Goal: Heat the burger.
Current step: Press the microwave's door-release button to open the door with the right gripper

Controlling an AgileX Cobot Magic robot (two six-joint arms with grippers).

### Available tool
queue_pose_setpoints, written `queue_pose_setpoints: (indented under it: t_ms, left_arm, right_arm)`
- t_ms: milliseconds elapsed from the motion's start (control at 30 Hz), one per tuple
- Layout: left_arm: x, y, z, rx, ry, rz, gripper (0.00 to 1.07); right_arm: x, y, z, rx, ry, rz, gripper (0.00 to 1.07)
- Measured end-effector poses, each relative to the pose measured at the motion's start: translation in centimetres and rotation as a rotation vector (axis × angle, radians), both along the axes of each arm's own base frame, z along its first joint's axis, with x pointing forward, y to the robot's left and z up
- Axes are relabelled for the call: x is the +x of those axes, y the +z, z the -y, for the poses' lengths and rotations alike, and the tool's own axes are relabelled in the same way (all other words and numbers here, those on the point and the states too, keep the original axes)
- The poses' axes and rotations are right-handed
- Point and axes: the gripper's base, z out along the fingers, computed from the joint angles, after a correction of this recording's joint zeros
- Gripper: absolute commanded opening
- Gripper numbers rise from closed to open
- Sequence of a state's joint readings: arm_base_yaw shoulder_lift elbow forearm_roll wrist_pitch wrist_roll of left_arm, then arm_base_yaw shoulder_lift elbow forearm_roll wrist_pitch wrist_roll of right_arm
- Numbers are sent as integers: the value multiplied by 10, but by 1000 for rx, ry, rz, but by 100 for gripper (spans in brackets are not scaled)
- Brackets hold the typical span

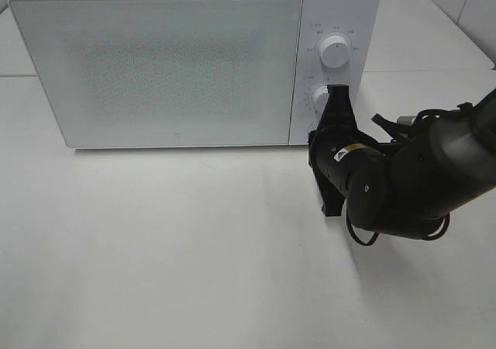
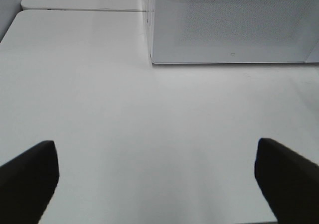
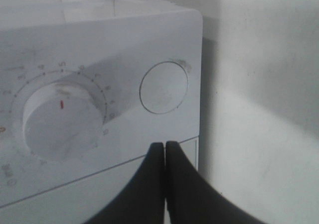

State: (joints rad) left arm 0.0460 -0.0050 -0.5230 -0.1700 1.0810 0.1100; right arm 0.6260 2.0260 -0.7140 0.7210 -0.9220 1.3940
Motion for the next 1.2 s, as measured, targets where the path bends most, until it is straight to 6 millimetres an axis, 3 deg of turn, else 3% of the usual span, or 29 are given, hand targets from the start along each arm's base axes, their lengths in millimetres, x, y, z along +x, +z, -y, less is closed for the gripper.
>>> queue_pose_setpoints:
  t_ms: [667, 1200]
  left_arm:
    - [0, 0, 0, 0, 0, 0, 100]
    - [0, 0, 0, 0, 0, 0, 100]
  right_arm:
    - [31, -8, 5, -13, -58, 4, 0]
    - [39, -20, 3, -10, -95, 1, 0]
